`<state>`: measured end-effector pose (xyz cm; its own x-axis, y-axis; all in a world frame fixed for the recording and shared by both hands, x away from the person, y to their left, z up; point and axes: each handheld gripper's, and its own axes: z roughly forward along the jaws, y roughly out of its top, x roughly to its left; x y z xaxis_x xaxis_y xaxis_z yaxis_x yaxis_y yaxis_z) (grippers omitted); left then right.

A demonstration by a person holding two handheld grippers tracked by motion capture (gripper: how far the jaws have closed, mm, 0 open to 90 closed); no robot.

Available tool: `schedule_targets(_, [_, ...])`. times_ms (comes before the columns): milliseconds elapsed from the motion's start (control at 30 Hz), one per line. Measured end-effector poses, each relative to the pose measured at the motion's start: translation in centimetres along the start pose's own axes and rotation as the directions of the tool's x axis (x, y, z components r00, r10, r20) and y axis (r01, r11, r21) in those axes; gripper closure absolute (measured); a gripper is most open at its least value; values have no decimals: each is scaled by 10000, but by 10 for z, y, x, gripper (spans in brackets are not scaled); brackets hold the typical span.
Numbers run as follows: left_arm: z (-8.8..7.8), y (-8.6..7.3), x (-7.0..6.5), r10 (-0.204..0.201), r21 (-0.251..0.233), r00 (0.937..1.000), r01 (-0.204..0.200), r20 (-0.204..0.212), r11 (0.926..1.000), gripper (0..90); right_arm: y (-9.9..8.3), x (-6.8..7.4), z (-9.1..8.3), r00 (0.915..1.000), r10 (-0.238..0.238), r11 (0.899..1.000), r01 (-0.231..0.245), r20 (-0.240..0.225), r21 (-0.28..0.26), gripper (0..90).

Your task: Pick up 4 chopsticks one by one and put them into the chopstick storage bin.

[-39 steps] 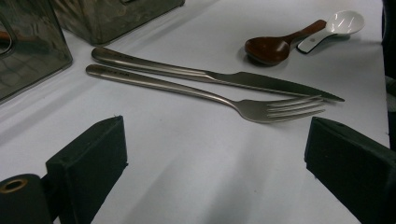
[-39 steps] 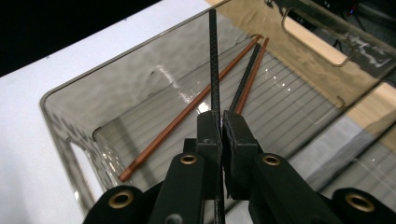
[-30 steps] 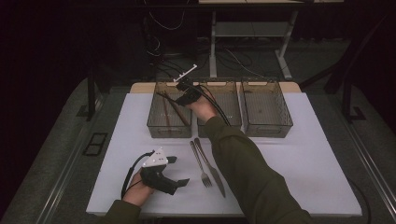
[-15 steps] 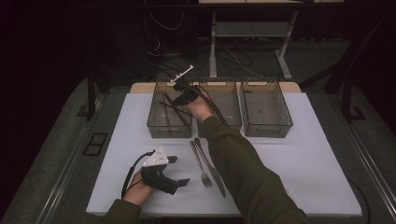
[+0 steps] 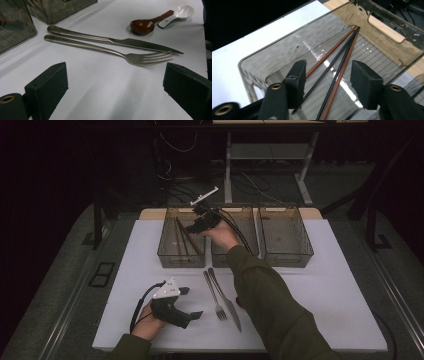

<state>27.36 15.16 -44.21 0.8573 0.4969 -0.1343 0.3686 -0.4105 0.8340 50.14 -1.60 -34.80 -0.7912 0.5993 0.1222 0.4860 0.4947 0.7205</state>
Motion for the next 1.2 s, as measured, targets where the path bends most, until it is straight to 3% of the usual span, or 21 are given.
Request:
schedule_targets(433, [1,1,1,14,-7,9999,-14,-102,10000,45,-30,-3,-33,9979,-363,9985,340,-531,-433,319])
schedule_targets(767, [-1,-1,0,20,79,9999,-19,-163,10000,46,-60,-5,-59,9947,-593,9967,544,-834,-601,306])
schedule_targets(1033, [2,1,-1,46,115,9999,-45,-117,9999,46,-93,-5,-81,9947,-740,9957,697,-709,-610,298])
schedule_targets(1200, [2,1,0,26,133,9999,-24,-126,9999,46,-109,-5,-98,9944,-757,9935,689,-740,-907,298])
